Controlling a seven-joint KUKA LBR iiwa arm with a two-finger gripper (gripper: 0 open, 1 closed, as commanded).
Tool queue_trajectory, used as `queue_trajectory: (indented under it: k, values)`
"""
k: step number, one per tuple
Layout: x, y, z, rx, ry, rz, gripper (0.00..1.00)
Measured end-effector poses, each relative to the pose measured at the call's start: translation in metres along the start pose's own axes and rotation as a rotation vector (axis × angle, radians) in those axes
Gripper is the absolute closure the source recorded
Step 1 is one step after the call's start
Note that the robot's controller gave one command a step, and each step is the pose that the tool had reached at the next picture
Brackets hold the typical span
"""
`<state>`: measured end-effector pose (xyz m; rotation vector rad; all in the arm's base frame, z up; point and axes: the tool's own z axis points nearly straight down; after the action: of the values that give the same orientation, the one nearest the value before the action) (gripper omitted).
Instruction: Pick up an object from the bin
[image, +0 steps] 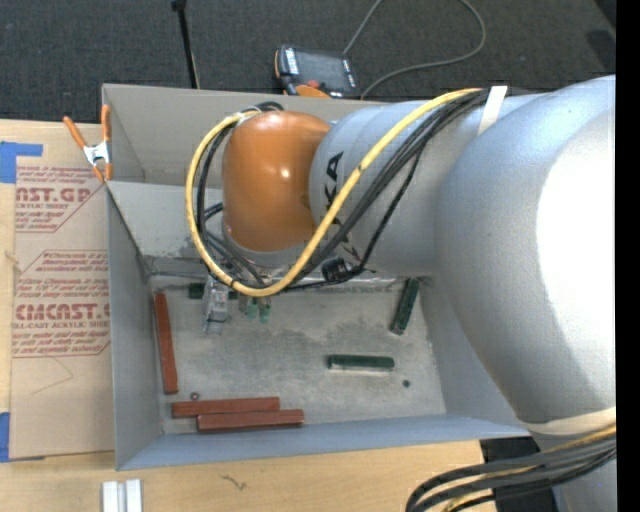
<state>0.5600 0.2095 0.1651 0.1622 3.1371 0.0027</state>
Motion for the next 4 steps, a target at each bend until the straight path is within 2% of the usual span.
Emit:
queue_trajectory:
  k: [1,2,3,4]
  values:
    - [-0.013,-0.037,0.011,0.001,0.000,0.082,1.00]
    - [-0.013,-0.035,0.011,0.000,-0.001,0.079,0.00]
    - [-0.024,-0.091,0.094,0.005,0.002,0.102,0.00]
    - [-0.045,-0.099,0.095,0.002,-0.003,0.106,0.00]
